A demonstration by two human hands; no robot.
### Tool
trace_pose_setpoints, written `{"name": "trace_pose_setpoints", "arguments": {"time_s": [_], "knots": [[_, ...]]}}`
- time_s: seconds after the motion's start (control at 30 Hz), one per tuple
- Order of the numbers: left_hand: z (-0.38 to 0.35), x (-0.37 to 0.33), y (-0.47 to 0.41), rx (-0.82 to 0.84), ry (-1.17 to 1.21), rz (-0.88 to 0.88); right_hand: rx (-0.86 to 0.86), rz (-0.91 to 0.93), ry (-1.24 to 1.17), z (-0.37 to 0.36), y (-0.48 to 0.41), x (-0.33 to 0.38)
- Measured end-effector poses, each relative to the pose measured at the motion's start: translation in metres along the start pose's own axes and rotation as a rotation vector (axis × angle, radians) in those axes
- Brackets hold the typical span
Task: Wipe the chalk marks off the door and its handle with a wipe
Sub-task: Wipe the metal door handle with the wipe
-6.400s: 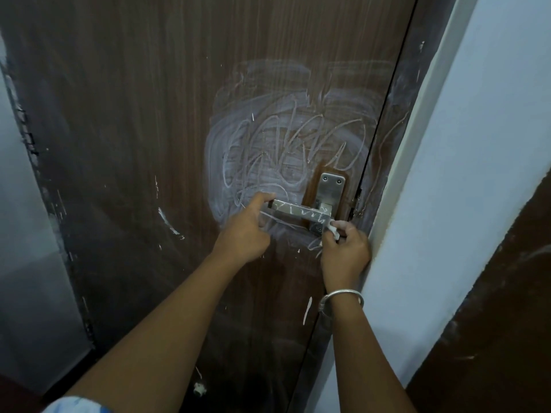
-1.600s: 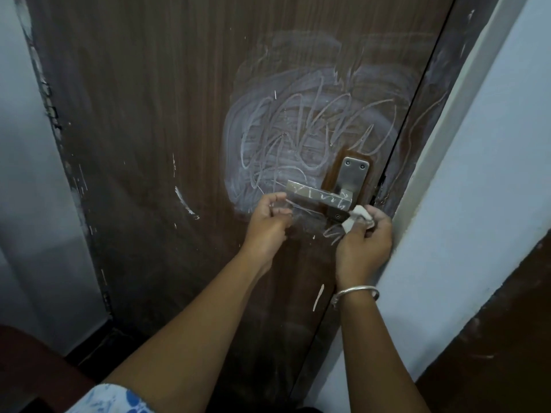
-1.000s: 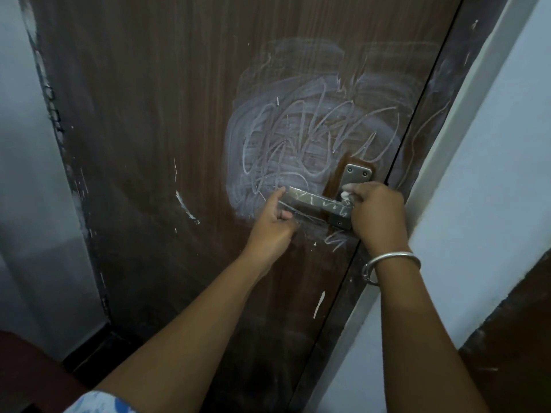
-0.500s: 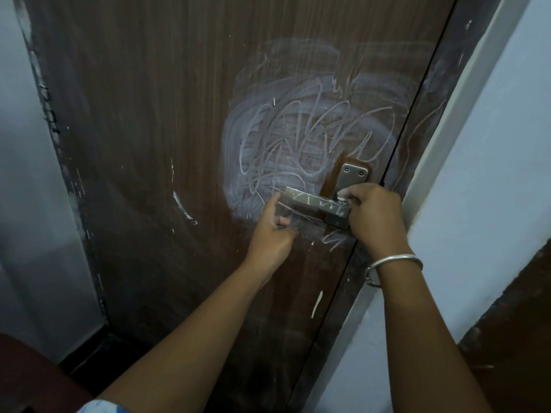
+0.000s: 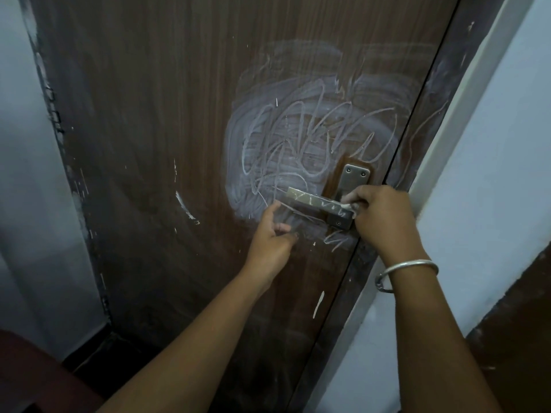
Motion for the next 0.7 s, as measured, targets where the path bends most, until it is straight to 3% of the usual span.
{"name": "trace_pose_setpoints", "arguments": {"time_s": [0.17,0.4,0.7], "knots": [[-0.004,-0.008,-0.001,0.010,0.003,-0.008,0.022,-0.020,0.102,-0.011,-0.006,0.004],[0.002,-0.014,-0.003,-0.002,0.045,-0.020,-0.108,-0.041,0.000,-0.004,0.012,-0.005],[0.001,-0.005,-0.002,0.013,0.070,-0.017,-0.017,-0.009,0.157,-0.003,0.005,0.015]]}}
Point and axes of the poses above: each hand's wrist, its own y-axis away from the middle knuckle, its own z-axis out of the back of the hand, x = y × z, the point moved 7 cm from there along -y, towards the middle knuckle, and after that the axes turned 13 degrees about x, right-handed, at the moved point
